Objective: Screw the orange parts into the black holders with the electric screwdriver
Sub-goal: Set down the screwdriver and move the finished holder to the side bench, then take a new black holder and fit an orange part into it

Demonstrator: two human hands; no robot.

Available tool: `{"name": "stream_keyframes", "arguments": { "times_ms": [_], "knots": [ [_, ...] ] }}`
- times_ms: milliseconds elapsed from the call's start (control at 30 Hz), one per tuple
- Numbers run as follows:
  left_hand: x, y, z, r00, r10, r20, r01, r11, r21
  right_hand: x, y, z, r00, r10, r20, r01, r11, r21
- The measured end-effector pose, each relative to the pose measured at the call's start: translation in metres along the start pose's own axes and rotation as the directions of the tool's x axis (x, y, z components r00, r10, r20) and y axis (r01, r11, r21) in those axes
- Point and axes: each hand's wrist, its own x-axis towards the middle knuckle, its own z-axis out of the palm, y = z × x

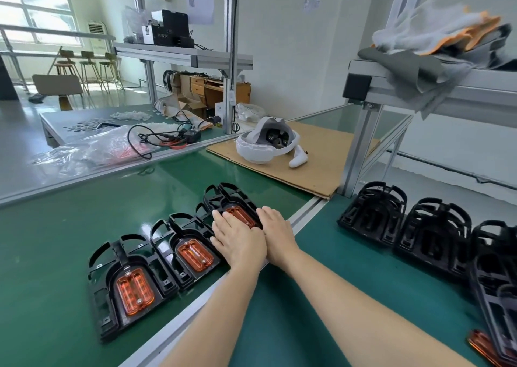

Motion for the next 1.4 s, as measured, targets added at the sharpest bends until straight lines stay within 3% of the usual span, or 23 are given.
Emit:
{"name": "stream_keyframes", "arguments": {
  "times_ms": [233,567,933,1200,1400],
  "knots": [
    [-0.021,0.016,0.016,0.982,0.182,-0.055,-0.181,0.983,0.020,-0.032,0.026,-0.008,0.982,0.175,-0.076,-0.172,0.984,0.043],
    [-0.066,0.046,0.053,0.919,0.333,0.212,-0.315,0.942,-0.115,-0.086,0.068,-0.040,0.920,0.365,-0.141,-0.350,0.929,0.123],
    [-0.130,0.068,0.087,0.765,0.464,0.446,-0.352,0.882,-0.313,-0.160,0.112,-0.082,0.821,0.445,-0.358,-0.474,0.880,0.006],
    [-0.193,0.087,0.123,0.640,0.480,0.600,-0.234,0.865,-0.444,-0.211,0.152,-0.123,0.705,0.565,-0.429,-0.657,0.748,-0.094],
    [-0.227,0.104,0.146,0.629,0.463,0.624,-0.189,0.870,-0.455,-0.245,0.179,-0.134,0.626,0.660,-0.416,-0.754,0.648,-0.107]
  ]
}}
